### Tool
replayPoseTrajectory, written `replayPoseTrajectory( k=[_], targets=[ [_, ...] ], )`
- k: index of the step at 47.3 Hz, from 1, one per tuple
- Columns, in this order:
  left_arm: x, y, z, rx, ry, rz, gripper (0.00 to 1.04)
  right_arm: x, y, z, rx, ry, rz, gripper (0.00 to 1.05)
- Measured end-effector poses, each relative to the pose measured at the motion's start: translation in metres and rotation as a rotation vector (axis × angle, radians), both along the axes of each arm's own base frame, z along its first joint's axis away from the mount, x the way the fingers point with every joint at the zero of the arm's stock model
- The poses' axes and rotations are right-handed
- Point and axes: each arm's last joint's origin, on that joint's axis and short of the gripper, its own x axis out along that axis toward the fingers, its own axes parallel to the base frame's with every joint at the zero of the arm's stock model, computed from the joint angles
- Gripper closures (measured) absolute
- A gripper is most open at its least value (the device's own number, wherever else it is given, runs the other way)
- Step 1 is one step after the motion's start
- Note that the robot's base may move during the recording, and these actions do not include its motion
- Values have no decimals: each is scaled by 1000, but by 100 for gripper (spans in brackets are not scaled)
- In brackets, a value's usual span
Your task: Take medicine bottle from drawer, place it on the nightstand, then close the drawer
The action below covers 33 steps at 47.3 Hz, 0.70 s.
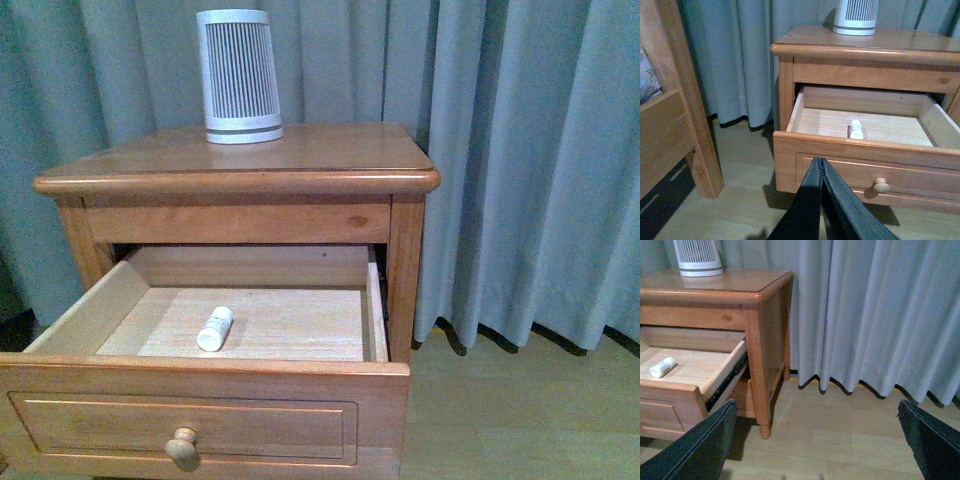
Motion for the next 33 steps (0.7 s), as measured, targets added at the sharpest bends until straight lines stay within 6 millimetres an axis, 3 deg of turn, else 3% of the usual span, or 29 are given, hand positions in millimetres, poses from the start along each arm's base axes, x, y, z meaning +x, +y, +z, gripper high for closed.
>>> replayPoseTrajectory(
  k=[10, 25, 31, 33],
  targets=[
    [0, 0, 0, -1, 0, 0, 101, 0, 0, 0, 0, 0, 0, 7],
    [0, 0, 0, 0, 2, -1, 29, 0, 0, 0, 0, 0, -3, 7],
    [0, 0, 0, 0, 2, -1, 7, 0, 0, 0, 0, 0, -3, 7],
    [0, 0, 0, 3, 1, 0, 6, 0, 0, 0, 0, 0, -2, 7]
  ],
)
